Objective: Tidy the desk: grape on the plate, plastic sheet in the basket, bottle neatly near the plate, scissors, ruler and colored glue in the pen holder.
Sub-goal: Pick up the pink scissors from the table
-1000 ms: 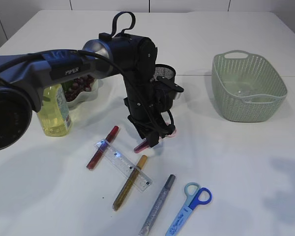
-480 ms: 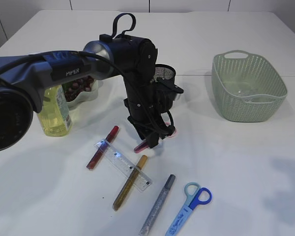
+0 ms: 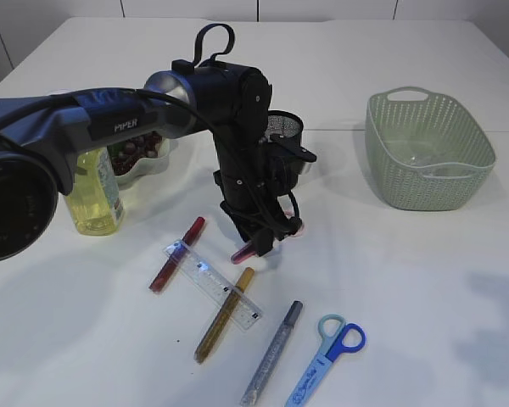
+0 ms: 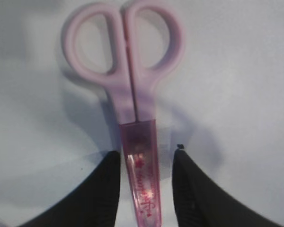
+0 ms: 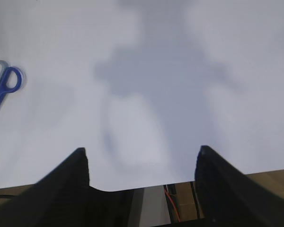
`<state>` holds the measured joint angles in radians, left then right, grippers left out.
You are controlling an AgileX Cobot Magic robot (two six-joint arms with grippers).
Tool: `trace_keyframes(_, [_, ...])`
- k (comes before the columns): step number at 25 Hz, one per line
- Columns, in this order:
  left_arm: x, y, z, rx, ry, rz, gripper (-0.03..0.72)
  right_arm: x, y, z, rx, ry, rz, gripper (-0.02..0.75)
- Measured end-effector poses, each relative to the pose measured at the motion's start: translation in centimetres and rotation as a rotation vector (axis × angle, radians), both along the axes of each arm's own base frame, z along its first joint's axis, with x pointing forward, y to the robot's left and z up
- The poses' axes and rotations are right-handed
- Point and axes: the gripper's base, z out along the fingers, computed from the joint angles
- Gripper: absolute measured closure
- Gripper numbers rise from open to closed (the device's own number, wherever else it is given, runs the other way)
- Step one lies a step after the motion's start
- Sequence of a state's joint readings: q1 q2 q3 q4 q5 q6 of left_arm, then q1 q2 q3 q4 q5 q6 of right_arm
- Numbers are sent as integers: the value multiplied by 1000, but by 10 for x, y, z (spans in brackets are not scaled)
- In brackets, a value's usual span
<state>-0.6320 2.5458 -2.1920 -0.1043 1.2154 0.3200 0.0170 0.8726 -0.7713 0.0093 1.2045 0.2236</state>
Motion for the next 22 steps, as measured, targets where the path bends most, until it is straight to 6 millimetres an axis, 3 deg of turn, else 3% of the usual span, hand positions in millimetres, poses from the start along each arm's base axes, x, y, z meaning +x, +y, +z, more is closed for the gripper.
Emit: trace_keyframes(22, [-7, -11, -5, 7, 1, -23, 450, 1, 0, 0, 1, -13, 0, 193])
